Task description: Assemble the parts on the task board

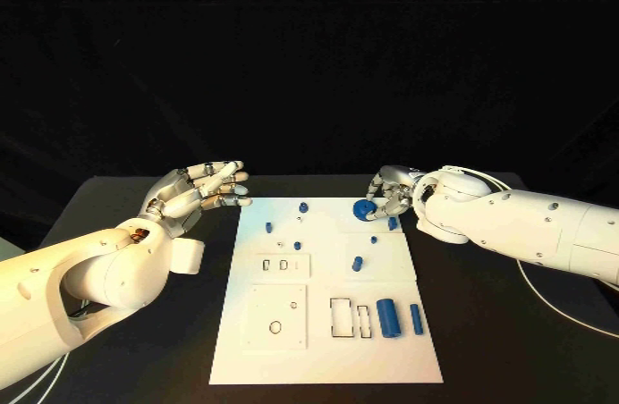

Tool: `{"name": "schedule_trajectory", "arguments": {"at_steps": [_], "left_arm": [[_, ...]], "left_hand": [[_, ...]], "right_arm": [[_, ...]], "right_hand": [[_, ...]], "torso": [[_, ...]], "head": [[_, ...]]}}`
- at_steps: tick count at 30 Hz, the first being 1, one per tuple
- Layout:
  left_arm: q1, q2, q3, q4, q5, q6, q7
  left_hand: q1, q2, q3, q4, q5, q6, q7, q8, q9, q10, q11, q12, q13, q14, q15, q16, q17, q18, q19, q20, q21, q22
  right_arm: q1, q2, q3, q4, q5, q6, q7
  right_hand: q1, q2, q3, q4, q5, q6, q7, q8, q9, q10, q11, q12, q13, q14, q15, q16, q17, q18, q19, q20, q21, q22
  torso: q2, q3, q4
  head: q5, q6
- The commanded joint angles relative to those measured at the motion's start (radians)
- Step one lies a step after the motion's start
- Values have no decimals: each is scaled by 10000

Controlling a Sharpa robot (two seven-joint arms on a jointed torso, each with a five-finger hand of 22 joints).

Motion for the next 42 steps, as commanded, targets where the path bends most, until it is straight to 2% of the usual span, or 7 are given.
{"name": "schedule_trajectory", "arguments": {"at_steps": [1, 6, 21, 27, 30, 34, 42], "left_arm": [[9, 12, 7, 11, -25, 186, 68], [9, 11, 7, 7, -26, 186, 63], [9, 6, 7, 6, -27, 185, 58], [9, 1, 7, 5, -28, 175, 46], [9, 0, 7, 4, -28, 171, 42], [9, 3, 7, 2, -28, 171, 40], [7, 19, 7, -23, -27, 165, 39]], "left_hand": [[63, 67, -60, 5, -4, -53, 486, -28, -16, -22, 23, -53, -7, -61, -28, 33, 9, -8, -38, 0, 36, 9], [63, 67, -60, 5, -4, -53, 486, -28, -16, -22, 23, -53, -7, -61, -28, 33, 9, -8, -38, 0, 36, 9], [67, 76, -64, 4, -3, -54, 485, -27, -16, -22, 22, -55, -7, -76, -28, 59, 21, -7, -52, 1, 55, 21], [67, 76, -64, 4, -3, -54, 485, -27, -16, -22, 22, -55, -7, -76, -28, 59, 21, -7, -52, 1, 55, 21], [67, 76, -64, 4, -3, -54, 485, -27, -16, -22, 22, -55, -7, -76, -28, 59, 21, -7, -52, 1, 55, 21], [67, 76, -64, 4, -3, -54, 485, -27, -16, -22, 22, -55, -7, -76, -28, 59, 21, -7, -52, 1, 55, 21], [76, 89, -62, 1, -4, -57, 487, -27, -16, -26, 23, -58, -8, -88, -28, 79, 30, -7, -62, 2, 71, 31]], "right_arm": [[-42, 31, -19, -9, 102, 223, 63], [-46, 57, -19, 2, 182, 187, 119], [-60, 107, -20, 53, -328, 132, 38], [-98, 122, -24, 86, -1178, -9, -38], [-119, 113, -26, 153, -1543, -241, -20], [-139, 98, -28, 293, -1835, -651, 67], [-151, 14, -24, 850, -2021, -1305, 129]], "right_hand": [[54, 229, 169, 2, 62, 58, -12, 44, 28, 899, 50, -24, 2447, 992, 63, 56, 2386, -148, 22, 70, 8, 504], [-20, 317, 304, 16, 30, 191, -35, 96, 49, 952, 32, 12, 2512, 993, 44, 58, 2394, -151, 27, 61, 24, 533], [8, 283, 436, -34, 11, 306, -72, 128, 59, 971, 1, 25, 2534, 1002, 13, 67, 2435, -161, 49, 39, 67, 593], [447, 203, 1077, -137, -250, 463, -110, 97, 19, 991, -44, 38, 2559, 1007, -41, 72, 2461, -172, 64, -18, 104, 665], [945, 125, 1700, -358, -390, 612, -145, 79, -22, 1005, -81, 48, 2576, 1009, -81, 73, 2469, -180, 79, -53, 134, 719], [900, -121, 2383, -366, -371, 815, -167, 47, -82, 1047, -112, 79, 2626, 1020, -101, 85, 2522, -198, 118, -79, 197, 815], [616, -385, 3000, -347, -116, 899, -179, -21, -133, 1047, -116, 79, 2626, 1032, -113, 97, 2577, -222, 172, -90, 276, 927]], "torso": [[7, 1, 1], [4, 0, 13], [5, -2, 4], [1, 2, 5], [-2, 1, 4], [2, 6, 2], [-5, 2, 9]], "head": [[-5, 6], [-11, 3], [-23, 14], [-17, 18], [-12, 19], [-12, 27], [-2, 50]]}}
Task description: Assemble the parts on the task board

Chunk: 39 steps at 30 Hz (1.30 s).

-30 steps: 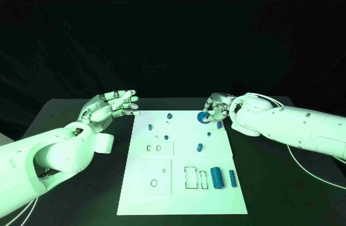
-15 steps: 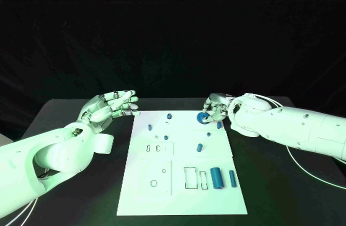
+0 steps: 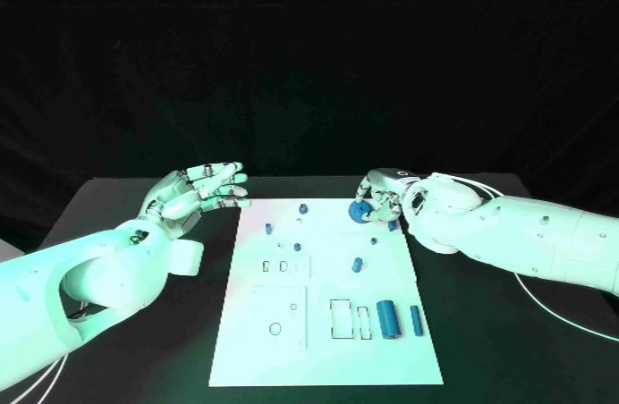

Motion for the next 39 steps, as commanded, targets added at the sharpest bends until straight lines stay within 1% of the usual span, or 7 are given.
{"name": "schedule_trajectory", "arguments": {"at_steps": [1, 7, 16, 20, 26, 32, 39], "left_arm": [[8, 23, 7, 2, -25, 160, 56], [8, 42, 7, 3, -14, 199, 66], [8, 53, 6, 13, -10, 212, 69], [8, 63, 6, 21, -10, 212, 68], [9, 75, 6, 34, -10, 212, 60], [10, 91, 6, 42, -11, 217, 59], [10, 126, 6, 37, -11, 226, 60]], "left_hand": [[36, 49, -62, 1, -4, -57, 487, -27, -17, -26, 23, -58, -8, -64, -3, 36, 13, -7, -63, 1, 34, 12], [41, 58, -60, 1, -4, -61, 488, -28, -18, -29, 24, -60, -8, -69, -3, 44, 16, -7, -67, 1, 41, 16], [46, 67, -58, -1, -4, -66, 484, -30, -19, -32, 24, -63, -9, -75, -2, 52, 20, -7, -73, 1, 48, 20], [46, 67, -58, -1, -4, -66, 484, -30, -19, -32, 24, -63, -9, -75, -2, 52, 20, -7, -73, 1, 48, 20], [46, 67, -58, -1, -4, -66, 484, -30, -19, -32, 24, -63, -9, -75, -2, 52, 20, -7, -73, 1, 48, 20], [51, 73, -60, -2, -4, -71, 483, -31, -20, -36, 23, -66, -10, -84, -2, 66, 26, -7, -81, 2, 59, 27], [52, 74, -61, -2, -4, -72, 483, -31, -20, -37, 23, -67, -10, -87, -2, 71, 28, -7, -84, 2, 63, 30]], "right_arm": [[1, -28, 6, 262, -531, -597, 71], [23, 38, 22, 1016, -1119, -961, -107], [30, 561, 27, 1409, -1691, -1063, -513], [29, 901, 26, 1279, -1779, -1058, -610], [-22, 1416, 10, 877, -1807, -968, -625], [-88, 1812, -6, 435, -1783, -848, -615], [-190, 2121, -15, 56, -1744, -775, -531]], "right_hand": [[-175, -51, 141, 8, 67, 90, 25, -13, -14, 1041, -47, 36, 2630, 1032, -37, 60, 2583, -66, 99, -16, 50, 932], [-442, -215, 284, 54, -127, 73, 34, -56, -28, 1041, -37, 36, 2630, 1037, -24, 66, 2609, -76, 121, -6, 79, 977], [-516, -233, 319, 74, -171, 77, 36, -62, -28, 1041, -35, 36, 2630, 1038, -23, 66, 2611, -78, 127, -4, 87, 990], [-526, -233, 326, 77, -176, 76, 36, -64, -29, 1041, -35, 36, 2630, 1039, -22, 68, 2618, -79, 130, -4, 91, 995], [-530, -229, 337, 77, -175, 77, 34, -65, -29, 1041, -37, 36, 2630, 1039, -21, 67, 2616, -80, 131, -3, 93, 997], [-542, -225, 366, 76, -170, 61, 36, -78, -33, 1041, -38, 36, 2630, 1038, -20, 66, 2612, -79, 129, -2, 88, 994], [-561, -224, 385, 79, -168, 48, 39, -88, -36, 1041, -35, 36, 2630, 1038, -17, 66, 2610, -78, 126, -1, 83, 991]], "torso": [[-5, -1, 2], [0, -2, 3], [5, -10, 10], [2, -23, 8], [25, -7, 4], [15, -19, 33], [20, -7, 31]], "head": [[11, -4], [69, -8], [92, -38], [92, -53], [125, -88], [116, -85], [169, -141]]}}
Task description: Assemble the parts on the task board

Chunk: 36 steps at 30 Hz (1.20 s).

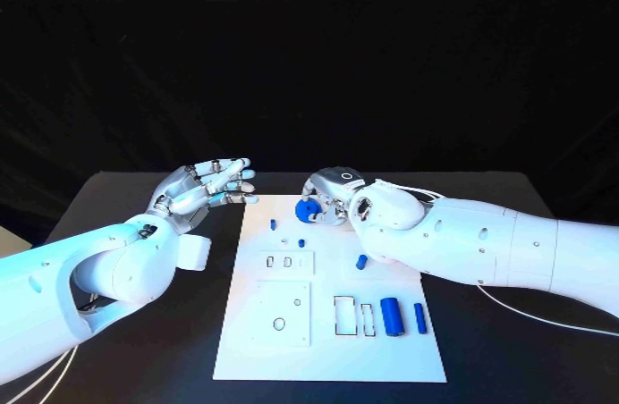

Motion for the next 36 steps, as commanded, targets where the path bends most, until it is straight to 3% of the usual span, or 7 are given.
{"name": "schedule_trajectory", "arguments": {"at_steps": [1, 6, 32, 35, 36], "left_arm": [[8, 37, 8, 18, -14, 191, 65], [8, 50, 8, 1, -14, 189, 64], [8, 83, 8, -41, -18, 200, 46], [8, 81, 8, -40, -18, 200, 45], [8, 81, 8, -39, -18, 201, 44]], "left_hand": [[52, 74, -61, -2, -4, -72, 483, -31, -13, -37, 23, -67, -11, -75, 10, 69, 8, -7, -85, 2, 64, 9], [52, 74, -61, -2, -4, -72, 483, -31, -13, -37, 23, -67, -11, -75, 10, 69, 8, -7, -85, 2, 64, 9], [52, 74, -61, -2, -4, -72, 483, -31, -13, -37, 23, -67, -11, -75, 10, 69, 8, -7, -85, 2, 64, 9], [52, 74, -61, -2, -4, -72, 483, -31, -13, -37, 23, -67, -11, -75, 10, 69, 8, -7, -85, 2, 64, 9], [52, 74, -61, -2, -4, -72, 483, -31, -13, -37, 23, -67, -11, -75, 10, 69, 8, -7, -85, 2, 64, 9]], "right_arm": [[-57, 87, -5, -107, -128, 163, 57], [-117, 191, -10, -202, -99, 180, 119], [-283, 550, -29, -573, -78, 425, 112], [-286, 561, -31, -619, -51, 414, 109], [-287, 565, -31, -633, -32, 410, 113]], "right_hand": [[-110, 6, 53, 7, -26, -42, 25, 40, 3, 1042, -36, 37, 2633, 1037, -19, 66, 2606, -78, 127, -2, 37, 986], [-110, 6, 53, 7, -26, -42, 25, 40, 3, 1042, -36, 37, 2633, 1037, -19, 66, 2606, -78, 127, -2, 37, 986], [-262, -47, 126, 27, -24, -126, 56, -24, -14, 1034, -10, 31, 2624, 1032, 2, 61, 2580, -65, 96, 13, -14, 946], [-370, -118, 143, 33, -94, -275, 96, -118, -44, 944, 21, -46, 2516, 1025, 32, 54, 2549, -54, 66, 35, -65, 905], [-467, -172, 122, 43, -291, -470, 150, -241, -85, 901, 67, -82, 2465, 1021, 74, 50, 2534, -50, 49, 63, -94, 884]], "torso": [[-2, 10, -9], [0, 21, -44], [-8, 14, -36], [-14, 11, -43], [-15, 11, -45]], "head": [[38, -35], [81, -69], [86, -108], [85, -101], [86, -100]]}}
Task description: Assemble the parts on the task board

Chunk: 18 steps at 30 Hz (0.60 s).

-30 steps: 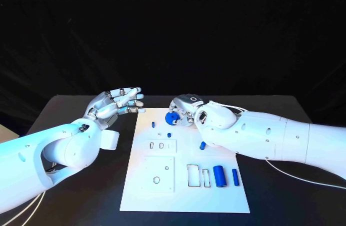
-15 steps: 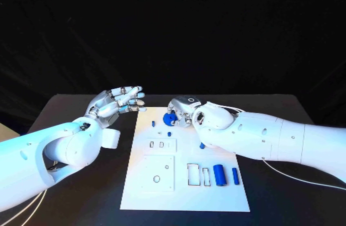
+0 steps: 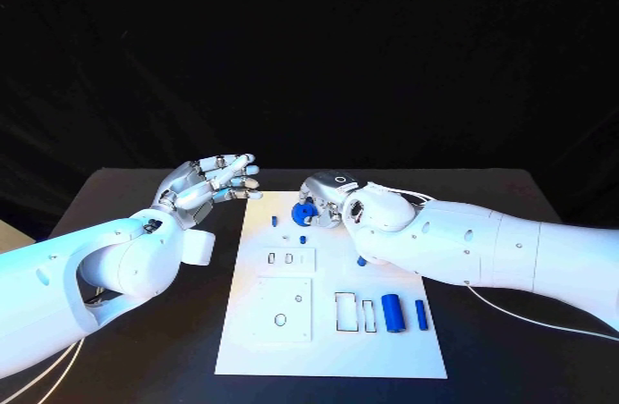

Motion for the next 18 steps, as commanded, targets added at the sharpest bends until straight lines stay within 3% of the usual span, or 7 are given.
{"name": "schedule_trajectory", "arguments": {"at_steps": [1, 4, 6, 9, 18], "left_arm": [[9, 15, 7, 15, -18, 179, 53], [9, 15, 7, 8, -18, 176, 51], [9, 14, 7, 3, -18, 174, 50], [9, 11, 7, -1, -18, 170, 50], [9, 2, 7, -4, -18, 155, 48]], "left_hand": [[52, 74, -61, -2, -4, -72, 483, -31, -15, -37, 23, -67, -10, -75, 9, 69, 12, -7, -85, 2, 64, 11], [52, 74, -61, -2, -4, -72, 483, -31, -15, -37, 23, -67, -10, -75, 9, 69, 12, -7, -85, 2, 64, 11], [62, 84, -67, -4, -4, -74, 480, -29, -15, -37, 22, -70, -10, -96, 10, 101, 26, -6, -105, 4, 91, 27], [62, 84, -67, -4, -4, -74, 480, -29, -15, -37, 22, -70, -10, -96, 10, 101, 26, -6, -105, 4, 91, 27], [62, 84, -67, -4, -4, -74, 480, -29, -15, -37, 22, -70, -10, -96, 10, 101, 26, -6, -105, 4, 91, 27]], "right_arm": [[-31, 14, -21, -43, -20, 270, 65], [-32, 23, -22, -68, 45, 277, 87], [-32, 19, -23, -80, 109, 297, 105], [-33, -5, -24, -88, 190, 364, 144], [-33, -97, -31, -94, 472, 605, 259]], "right_hand": [[-235, -64, -8, 29, -416, -376, 93, -273, -94, 871, 102, -101, 2431, 1021, 108, 51, 2539, -49, 8, 55, -100, 882], [-450, -119, -324, 83, -477, -809, 213, -549, -169, 767, 216, -188, 2316, 1018, 212, 48, 2528, -38, -18, 153, -152, 852], [-656, 170, -1485, 266, -416, -1089, 311, -791, -215, 697, 340, -244, 2245, 1017, 319, 48, 2525, -26, -31, 277, -199, 844], [-1003, 325, -1876, 304, -117, -1036, 332, -808, -201, 701, 339, -242, 2252, 1021, 336, 51, 2542, -28, -20, 296, -197, 863], [-1844, 710, -1980, 310, 551, -751, 253, -711, -130, 762, 272, -194, 2320, 1034, 283, 63, 2596, -41, 25, 257, -158, 938]], "torso": [[-5, -6, -6], [-2, 5, -1], [-1, 8, 2], [-3, 6, 3], [6, 13, -15]], "head": [[2, 13], [3, 11], [0, 10], [3, 14], [15, 12]]}}
